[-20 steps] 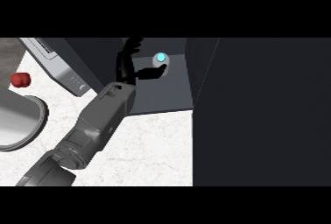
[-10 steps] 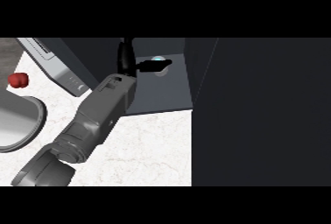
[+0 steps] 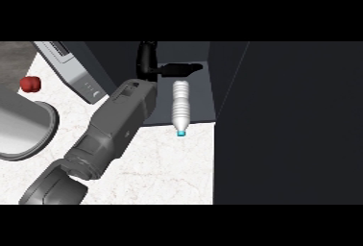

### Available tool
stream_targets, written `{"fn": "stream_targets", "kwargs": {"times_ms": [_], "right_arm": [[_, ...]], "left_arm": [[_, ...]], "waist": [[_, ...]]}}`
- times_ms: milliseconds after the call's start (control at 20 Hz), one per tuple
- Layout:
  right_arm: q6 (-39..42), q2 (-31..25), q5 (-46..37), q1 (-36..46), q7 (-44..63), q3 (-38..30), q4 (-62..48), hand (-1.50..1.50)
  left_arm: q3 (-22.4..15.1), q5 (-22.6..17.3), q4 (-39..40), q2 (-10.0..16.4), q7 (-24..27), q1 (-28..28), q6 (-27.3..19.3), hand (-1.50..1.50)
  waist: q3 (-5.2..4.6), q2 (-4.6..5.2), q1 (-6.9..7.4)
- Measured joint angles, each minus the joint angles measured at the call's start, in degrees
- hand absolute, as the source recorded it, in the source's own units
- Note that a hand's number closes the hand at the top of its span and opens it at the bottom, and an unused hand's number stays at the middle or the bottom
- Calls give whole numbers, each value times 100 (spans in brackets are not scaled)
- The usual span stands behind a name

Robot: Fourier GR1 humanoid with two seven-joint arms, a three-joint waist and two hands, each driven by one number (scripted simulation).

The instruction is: Pick up the bottled water, place it into the cabinet and close the cabinet

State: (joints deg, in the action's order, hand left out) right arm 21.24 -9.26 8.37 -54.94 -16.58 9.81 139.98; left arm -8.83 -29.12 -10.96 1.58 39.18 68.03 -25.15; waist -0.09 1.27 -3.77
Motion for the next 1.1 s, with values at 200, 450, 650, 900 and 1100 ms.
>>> {"fn": "stream_targets", "kwargs": {"times_ms": [200, 450, 650, 900, 1100], "right_arm": [[-77, 94, -4, -6, 85, 130, 28, -150], [-27, 28, 31, -115, 138, 25, 81, -150], [-58, 97, 15, -146, 137, 65, 75, -150], [-123, 165, -28, -111, 206, 175, 66, -150], [-231, 257, -83, -91, 269, 361, 75, -150]], "left_arm": [[66, -10, -68, -67, 61, -38, 176, -150], [-75, -93, -500, -125, 35, -384, 259, -150], [-435, -248, -1137, -145, -113, -908, 327, -150], [-985, -520, -2169, -154, -286, -1640, 530, -150], [-1432, -740, -3146, -156, -493, -2244, 659, -150]], "waist": [[3, -49, 94], [6, -111, 182], [7, -154, 244], [7, -173, 304], [6, -185, 363]]}}
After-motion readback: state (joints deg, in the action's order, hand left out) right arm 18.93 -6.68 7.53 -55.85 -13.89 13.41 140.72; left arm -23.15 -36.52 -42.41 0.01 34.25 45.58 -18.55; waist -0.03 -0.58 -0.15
